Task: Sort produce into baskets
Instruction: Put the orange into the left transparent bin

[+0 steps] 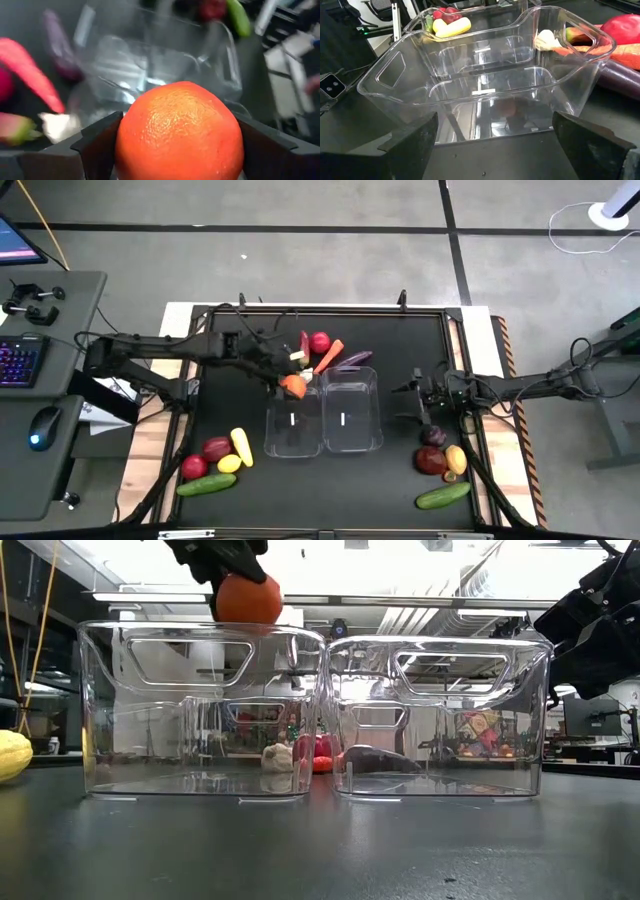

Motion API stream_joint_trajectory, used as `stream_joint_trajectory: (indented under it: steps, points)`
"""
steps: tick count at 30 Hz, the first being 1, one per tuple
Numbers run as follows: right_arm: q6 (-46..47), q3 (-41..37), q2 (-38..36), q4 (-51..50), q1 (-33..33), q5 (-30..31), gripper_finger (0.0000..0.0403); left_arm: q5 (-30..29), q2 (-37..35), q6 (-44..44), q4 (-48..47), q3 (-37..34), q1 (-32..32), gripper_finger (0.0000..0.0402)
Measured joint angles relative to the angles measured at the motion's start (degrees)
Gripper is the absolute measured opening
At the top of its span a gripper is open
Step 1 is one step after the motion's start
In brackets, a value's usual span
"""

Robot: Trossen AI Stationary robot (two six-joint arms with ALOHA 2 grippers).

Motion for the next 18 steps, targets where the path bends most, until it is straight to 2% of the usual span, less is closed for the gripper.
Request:
stream_joint_trajectory:
  steps: [5, 11, 15, 18]
  points:
    - [0.00, -0.01, -0.01, 0.00, 0.00, 0.00, 0.0387, 6.26, 2.60, 2.02, -1.38, -0.02, -0.05, 0.0322]
    - [0.00, 0.00, 0.00, -0.01, 0.00, -0.01, 0.0387, 6.49, 3.46, 1.11, -1.03, -0.04, -0.03, 0.0322]
    - [-0.02, -0.01, -0.01, -0.07, 0.00, 0.00, 0.0387, 6.87, 3.38, 3.82, -0.77, -0.04, -0.03, 0.0323]
    - [0.00, -0.01, 0.01, -0.11, 0.00, 0.00, 0.0387, 7.00, 3.39, 3.84, -0.73, -0.04, -0.03, 0.0335]
